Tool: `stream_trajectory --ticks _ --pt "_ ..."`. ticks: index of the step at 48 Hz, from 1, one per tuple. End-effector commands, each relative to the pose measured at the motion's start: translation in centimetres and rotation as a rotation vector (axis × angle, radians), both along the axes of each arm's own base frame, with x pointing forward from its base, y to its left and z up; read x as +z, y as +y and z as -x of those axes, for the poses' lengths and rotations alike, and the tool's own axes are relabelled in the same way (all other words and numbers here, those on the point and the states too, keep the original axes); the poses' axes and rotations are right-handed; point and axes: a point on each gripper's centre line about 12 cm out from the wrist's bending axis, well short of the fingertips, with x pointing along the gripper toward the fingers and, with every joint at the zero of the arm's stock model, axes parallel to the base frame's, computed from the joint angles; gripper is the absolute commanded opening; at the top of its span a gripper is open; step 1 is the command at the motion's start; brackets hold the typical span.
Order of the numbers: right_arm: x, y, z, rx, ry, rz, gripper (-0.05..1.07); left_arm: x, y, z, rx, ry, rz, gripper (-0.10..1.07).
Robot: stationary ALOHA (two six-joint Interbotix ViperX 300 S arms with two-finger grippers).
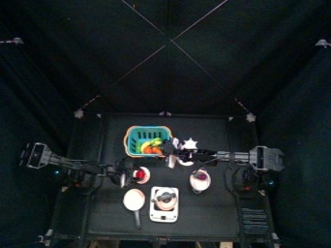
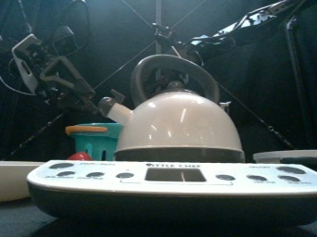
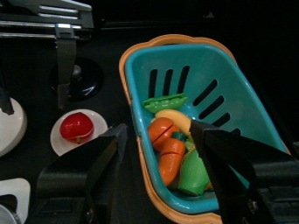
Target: Grab eggplant
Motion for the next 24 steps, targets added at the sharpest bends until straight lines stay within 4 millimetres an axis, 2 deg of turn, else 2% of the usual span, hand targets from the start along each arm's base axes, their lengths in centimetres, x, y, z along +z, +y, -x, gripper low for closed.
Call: stream_trajectory --ticks 1,6,11,20,24 --pt "2.2 0.1 0.4 -0.001 -0.053 0.005 0.92 0.4 0.0 -0.2 0.009 -0.013 0.009 0.89" --pt "2.5 0.7 1.1 0.003 -0.054 0.008 0.92 0.4 0.1 -0.2 0.015 -0.014 0.013 0.89" --pt "2.6 2.4 2.4 0.022 -0.042 0.007 0.92 0.4 0.1 -0.2 0.016 -0.014 0.013 0.89" --pt "2.4 6.4 6.5 0.054 -0.005 -0.027 0.92 0.2 0.1 -0.1 0.017 -0.010 0.016 0.89" --pt "2.1 8.2 8.9 0.057 0.024 -0.050 0.92 0.3 0.1 -0.2 0.018 -0.013 0.017 0.89"
